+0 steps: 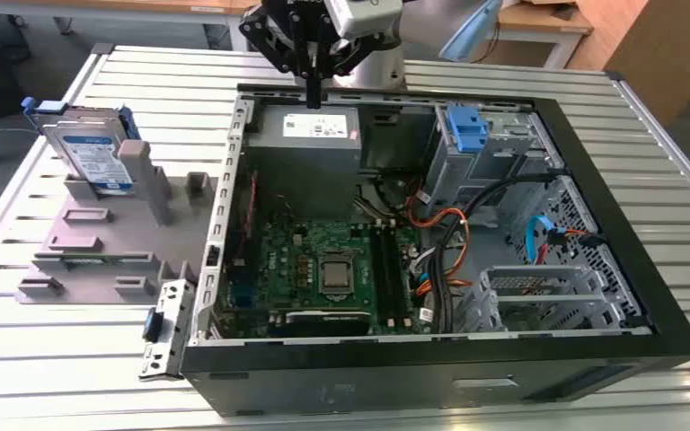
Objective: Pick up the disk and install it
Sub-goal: 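Reach for the disk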
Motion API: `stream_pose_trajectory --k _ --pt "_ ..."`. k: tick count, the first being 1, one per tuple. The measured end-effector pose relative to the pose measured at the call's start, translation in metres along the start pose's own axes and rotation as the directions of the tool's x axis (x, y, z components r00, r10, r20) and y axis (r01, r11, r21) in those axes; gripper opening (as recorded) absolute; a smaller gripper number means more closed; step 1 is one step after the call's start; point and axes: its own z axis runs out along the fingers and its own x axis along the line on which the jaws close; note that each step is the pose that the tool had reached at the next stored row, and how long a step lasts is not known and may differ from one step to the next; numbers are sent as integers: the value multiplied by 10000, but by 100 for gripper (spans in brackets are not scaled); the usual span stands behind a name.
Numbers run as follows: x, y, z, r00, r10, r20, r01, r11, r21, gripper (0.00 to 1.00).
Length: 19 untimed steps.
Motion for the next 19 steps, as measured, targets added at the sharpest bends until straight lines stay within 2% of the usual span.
stream_pose_trajectory --k 19 --pt "42 -3 -1 10000 0 0 0 10000 0 11"
